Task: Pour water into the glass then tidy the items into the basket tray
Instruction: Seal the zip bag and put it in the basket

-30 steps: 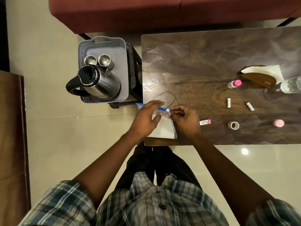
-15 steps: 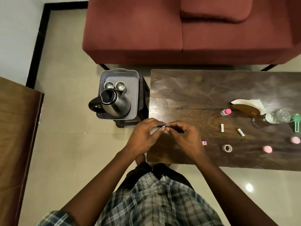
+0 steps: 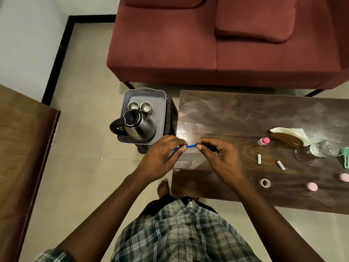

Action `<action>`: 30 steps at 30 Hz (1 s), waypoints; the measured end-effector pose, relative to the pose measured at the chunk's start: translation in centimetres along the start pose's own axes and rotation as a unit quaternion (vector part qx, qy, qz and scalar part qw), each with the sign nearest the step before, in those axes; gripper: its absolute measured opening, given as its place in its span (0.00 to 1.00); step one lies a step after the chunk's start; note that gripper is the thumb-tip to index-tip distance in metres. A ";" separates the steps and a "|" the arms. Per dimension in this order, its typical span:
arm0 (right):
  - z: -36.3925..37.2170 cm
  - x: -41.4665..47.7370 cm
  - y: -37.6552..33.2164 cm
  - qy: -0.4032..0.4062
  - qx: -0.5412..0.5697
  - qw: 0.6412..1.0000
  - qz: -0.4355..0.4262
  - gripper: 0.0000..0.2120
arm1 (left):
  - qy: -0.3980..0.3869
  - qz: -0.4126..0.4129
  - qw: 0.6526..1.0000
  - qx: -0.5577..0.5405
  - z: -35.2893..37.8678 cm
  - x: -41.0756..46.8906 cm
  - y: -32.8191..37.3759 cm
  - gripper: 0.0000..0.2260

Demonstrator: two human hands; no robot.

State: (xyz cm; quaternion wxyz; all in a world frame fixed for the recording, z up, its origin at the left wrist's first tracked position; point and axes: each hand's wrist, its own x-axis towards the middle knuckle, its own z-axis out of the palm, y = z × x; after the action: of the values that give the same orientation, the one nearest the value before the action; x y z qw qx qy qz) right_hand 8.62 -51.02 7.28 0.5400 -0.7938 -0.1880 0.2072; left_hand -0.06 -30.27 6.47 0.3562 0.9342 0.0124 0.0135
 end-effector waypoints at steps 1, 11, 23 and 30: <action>-0.2 0.1 -0.2 0.003 0.003 1.000 0.002 0.08 | 0.002 -0.002 1.000 0.006 -0.3 -0.2 -0.2 0.09; -2.0 0.6 -2.2 0.019 0.022 0.999 -0.025 0.15 | 0.022 -0.002 0.999 0.041 -3.7 -1.6 -0.8 0.08; -3.6 0.8 -3.0 0.028 0.044 0.998 -0.026 0.09 | 0.070 -0.022 0.994 0.081 -7.0 -4.3 -0.7 0.09; -3.6 0.2 -3.2 0.026 0.033 0.999 -0.024 0.09 | 0.084 -0.030 0.992 0.091 -7.9 -5.6 -0.7 0.12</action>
State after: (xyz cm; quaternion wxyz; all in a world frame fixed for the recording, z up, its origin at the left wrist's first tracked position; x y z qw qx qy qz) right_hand 10.50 -52.59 11.47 0.5753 -0.7762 -0.1860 0.1789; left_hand -5.97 -24.64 11.84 0.2673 0.9576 0.0712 0.0803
